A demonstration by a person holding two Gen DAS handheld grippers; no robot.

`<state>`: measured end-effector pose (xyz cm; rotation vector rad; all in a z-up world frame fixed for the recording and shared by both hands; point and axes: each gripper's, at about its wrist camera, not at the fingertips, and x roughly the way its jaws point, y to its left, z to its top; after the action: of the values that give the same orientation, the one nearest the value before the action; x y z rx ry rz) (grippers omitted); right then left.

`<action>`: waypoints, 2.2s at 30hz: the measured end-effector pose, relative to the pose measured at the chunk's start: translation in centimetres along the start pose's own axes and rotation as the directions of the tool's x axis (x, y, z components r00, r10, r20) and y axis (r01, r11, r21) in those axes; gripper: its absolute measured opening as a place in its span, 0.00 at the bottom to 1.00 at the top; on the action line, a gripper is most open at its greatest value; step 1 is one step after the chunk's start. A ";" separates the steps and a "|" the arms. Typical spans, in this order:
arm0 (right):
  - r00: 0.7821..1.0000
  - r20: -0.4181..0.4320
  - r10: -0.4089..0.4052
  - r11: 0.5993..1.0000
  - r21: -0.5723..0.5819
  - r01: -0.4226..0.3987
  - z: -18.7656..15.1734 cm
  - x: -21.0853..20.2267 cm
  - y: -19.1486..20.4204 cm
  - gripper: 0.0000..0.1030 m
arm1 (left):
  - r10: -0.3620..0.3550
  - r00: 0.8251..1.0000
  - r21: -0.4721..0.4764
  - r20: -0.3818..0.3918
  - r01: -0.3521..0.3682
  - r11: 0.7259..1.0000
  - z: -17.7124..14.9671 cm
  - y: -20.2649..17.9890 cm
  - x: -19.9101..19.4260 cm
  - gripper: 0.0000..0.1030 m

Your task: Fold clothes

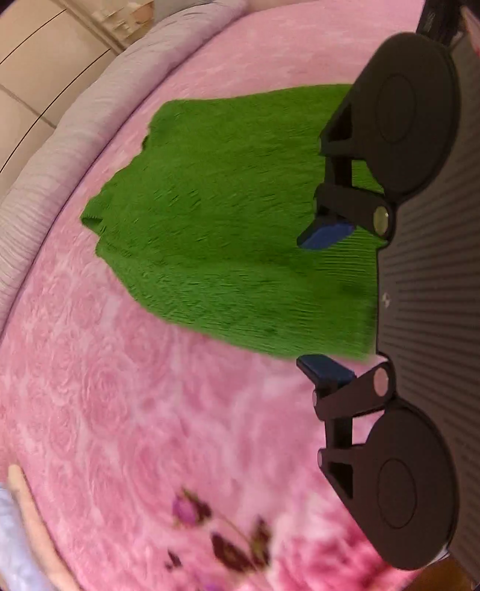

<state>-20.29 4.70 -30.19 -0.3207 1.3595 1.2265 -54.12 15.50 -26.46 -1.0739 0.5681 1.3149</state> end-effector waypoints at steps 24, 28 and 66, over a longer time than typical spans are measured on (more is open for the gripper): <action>0.998 -0.068 -0.005 0.967 -0.254 -0.012 -1.3 -2.3 10.7 0.13 | -0.117 0.980 -0.395 -0.159 0.046 0.918 -2.6 16.1 -2.3 0.04; 0.970 -0.181 -0.161 0.979 -0.152 0.134 -4.2 1.1 8.1 0.28 | -0.088 0.981 -0.219 -0.172 0.049 0.974 -1.2 14.8 -2.4 0.29; 0.963 -0.030 -0.269 0.962 0.035 0.270 -1.5 0.0 6.8 0.36 | -0.121 0.990 0.068 -0.068 0.126 0.990 2.6 12.5 -5.7 0.09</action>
<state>-26.53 6.30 -27.51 -0.4786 1.3108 0.9710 -67.85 13.80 -24.34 -1.0775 0.5834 1.1474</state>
